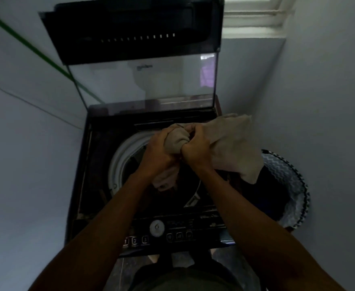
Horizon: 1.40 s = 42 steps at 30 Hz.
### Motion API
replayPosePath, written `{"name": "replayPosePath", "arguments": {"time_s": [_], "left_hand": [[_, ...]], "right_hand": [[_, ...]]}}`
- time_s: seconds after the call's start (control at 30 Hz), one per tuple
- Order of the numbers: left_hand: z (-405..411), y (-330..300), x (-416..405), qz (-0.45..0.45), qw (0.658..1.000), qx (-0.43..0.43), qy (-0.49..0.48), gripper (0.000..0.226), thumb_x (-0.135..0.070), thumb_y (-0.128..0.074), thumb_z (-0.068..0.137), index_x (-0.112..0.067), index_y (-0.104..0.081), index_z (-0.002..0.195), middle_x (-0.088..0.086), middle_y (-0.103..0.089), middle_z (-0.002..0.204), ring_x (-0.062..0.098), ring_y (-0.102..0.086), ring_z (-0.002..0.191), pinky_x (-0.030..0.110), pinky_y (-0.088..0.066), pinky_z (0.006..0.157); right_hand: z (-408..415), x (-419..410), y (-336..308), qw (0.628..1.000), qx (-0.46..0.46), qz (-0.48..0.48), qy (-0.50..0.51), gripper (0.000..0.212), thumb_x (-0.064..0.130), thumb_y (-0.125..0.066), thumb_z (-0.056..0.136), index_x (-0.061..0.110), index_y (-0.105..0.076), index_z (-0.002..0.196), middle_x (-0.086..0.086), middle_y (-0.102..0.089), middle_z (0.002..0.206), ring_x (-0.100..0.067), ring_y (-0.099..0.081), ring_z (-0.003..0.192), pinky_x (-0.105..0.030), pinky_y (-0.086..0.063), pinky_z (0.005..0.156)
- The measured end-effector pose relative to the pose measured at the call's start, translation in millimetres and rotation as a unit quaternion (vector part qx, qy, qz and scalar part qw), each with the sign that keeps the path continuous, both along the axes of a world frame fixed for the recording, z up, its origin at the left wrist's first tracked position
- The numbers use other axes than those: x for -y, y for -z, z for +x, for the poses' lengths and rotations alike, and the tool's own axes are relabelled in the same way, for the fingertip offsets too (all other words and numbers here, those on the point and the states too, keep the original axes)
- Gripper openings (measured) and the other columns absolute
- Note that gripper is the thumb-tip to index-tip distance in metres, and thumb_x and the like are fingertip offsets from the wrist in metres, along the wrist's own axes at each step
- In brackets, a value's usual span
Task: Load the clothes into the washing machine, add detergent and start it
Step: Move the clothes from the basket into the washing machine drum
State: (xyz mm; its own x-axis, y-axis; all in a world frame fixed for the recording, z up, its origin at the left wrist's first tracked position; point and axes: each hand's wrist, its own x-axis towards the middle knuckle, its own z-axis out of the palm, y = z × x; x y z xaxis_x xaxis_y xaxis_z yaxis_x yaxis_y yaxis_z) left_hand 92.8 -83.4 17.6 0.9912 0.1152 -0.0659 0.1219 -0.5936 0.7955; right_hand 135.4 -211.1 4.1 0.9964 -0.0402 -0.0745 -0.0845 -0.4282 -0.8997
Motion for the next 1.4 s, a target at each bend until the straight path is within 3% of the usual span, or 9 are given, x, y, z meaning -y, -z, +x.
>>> {"name": "replayPosePath", "arguments": {"time_s": [0.1, 0.17, 0.3, 0.4, 0.57, 0.83, 1.0, 1.17, 1.4], "left_hand": [[-10.0, 8.3, -20.7, 0.026, 0.998, -0.041, -0.038, 0.062, -0.053, -0.072, 0.07, -0.026, -0.06, 0.125, -0.014, -0.055, 0.118, 0.002, -0.051, 0.105, 0.018, -0.037, 0.088], [-16.3, 22.2, -40.0, 0.017, 0.994, -0.079, -0.072, 0.093, -0.077, -0.063, 0.056, -0.015, -0.06, 0.125, 0.007, -0.061, 0.121, 0.016, -0.056, 0.109, 0.025, -0.042, 0.09], [-46.2, 55.4, -77.4, 0.135, 0.984, -0.093, -0.077, 0.068, -0.057, -0.066, 0.07, -0.026, -0.051, 0.129, 0.003, -0.058, 0.125, 0.021, -0.055, 0.114, 0.036, -0.046, 0.098], [-62.1, 68.6, -92.7, 0.183, 0.978, -0.095, -0.038, 0.08, -0.057, -0.054, 0.072, -0.018, -0.045, 0.14, 0.011, -0.045, 0.139, 0.032, -0.044, 0.127, 0.044, -0.039, 0.106], [-66.3, 84.1, -106.4, 0.194, 0.967, -0.156, 0.06, 0.069, -0.044, -0.066, 0.079, -0.022, -0.046, 0.142, 0.015, -0.032, 0.149, 0.035, -0.032, 0.136, 0.05, -0.034, 0.111], [-40.1, 120.0, -96.0, 0.106, 0.947, -0.265, 0.145, 0.061, -0.042, -0.061, 0.085, -0.019, -0.048, 0.14, 0.014, -0.047, 0.141, 0.03, -0.046, 0.128, 0.043, -0.039, 0.109], [-31.9, 152.1, -84.6, 0.089, 0.91, -0.34, 0.218, 0.068, -0.04, -0.056, 0.093, -0.016, -0.03, 0.152, 0.013, -0.03, 0.157, 0.029, -0.033, 0.142, 0.036, -0.022, 0.119], [-31.5, 179.6, -90.7, 0.111, 0.897, -0.374, 0.206, 0.083, -0.054, -0.048, 0.088, -0.022, -0.012, 0.155, 0.01, -0.012, 0.162, 0.028, -0.015, 0.149, 0.037, -0.01, 0.122], [-20.8, 173.1, -98.4, 0.061, 0.949, -0.299, 0.081, 0.081, -0.053, -0.049, 0.072, -0.017, -0.044, 0.144, 0.016, -0.041, 0.15, 0.032, -0.041, 0.136, 0.039, -0.03, 0.116]], "right_hand": [[-16.2, -28.4, 11.5, 0.998, 0.011, 0.033, -0.049, 0.037, 0.016, -0.052, 0.063, 0.014, -0.055, 0.099, 0.006, -0.058, 0.083, -0.006, -0.055, 0.07, -0.028, -0.049, 0.067], [-27.0, -45.1, 20.4, 0.995, 0.003, 0.051, -0.081, 0.04, 0.014, -0.054, 0.061, 0.012, -0.055, 0.101, 0.0, -0.06, 0.089, -0.014, -0.058, 0.076, -0.029, -0.05, 0.069], [-40.5, -71.4, 39.6, 0.977, -0.091, 0.013, -0.194, 0.051, 0.01, -0.061, 0.075, 0.01, -0.053, 0.125, -0.008, -0.063, 0.112, -0.021, -0.06, 0.102, -0.026, -0.046, 0.085], [-45.2, -80.5, 57.5, 0.942, -0.134, -0.065, -0.3, 0.036, 0.012, -0.063, 0.086, 0.004, -0.061, 0.121, -0.015, -0.066, 0.116, -0.028, -0.061, 0.106, -0.022, -0.043, 0.085], [-43.3, -68.1, 72.4, 0.966, -0.04, -0.203, -0.153, 0.025, 0.016, -0.057, 0.078, 0.015, -0.072, 0.099, -0.011, -0.067, 0.107, -0.031, -0.059, 0.105, -0.039, -0.047, 0.094], [-28.6, -66.0, 97.5, 0.872, -0.284, -0.309, -0.252, 0.088, 0.056, -0.064, 0.083, 0.036, -0.016, 0.153, -0.017, 0.003, 0.161, -0.05, 0.002, 0.144, -0.064, -0.01, 0.113], [-26.5, -70.6, 130.6, 0.835, -0.33, -0.271, -0.348, 0.07, 0.021, -0.059, 0.096, -0.001, -0.021, 0.15, -0.02, -0.025, 0.156, -0.032, -0.028, 0.143, -0.027, -0.022, 0.11], [-16.9, -82.1, 165.5, 0.793, -0.345, -0.268, -0.424, 0.073, 0.026, -0.051, 0.099, 0.002, -0.007, 0.152, -0.021, -0.006, 0.16, -0.033, -0.012, 0.149, -0.035, -0.008, 0.119], [-7.2, -98.5, 179.9, 0.846, -0.313, -0.257, -0.347, 0.087, 0.059, -0.052, 0.087, 0.014, -0.021, 0.154, -0.019, -0.021, 0.158, -0.035, -0.024, 0.145, -0.046, -0.021, 0.119]]}}
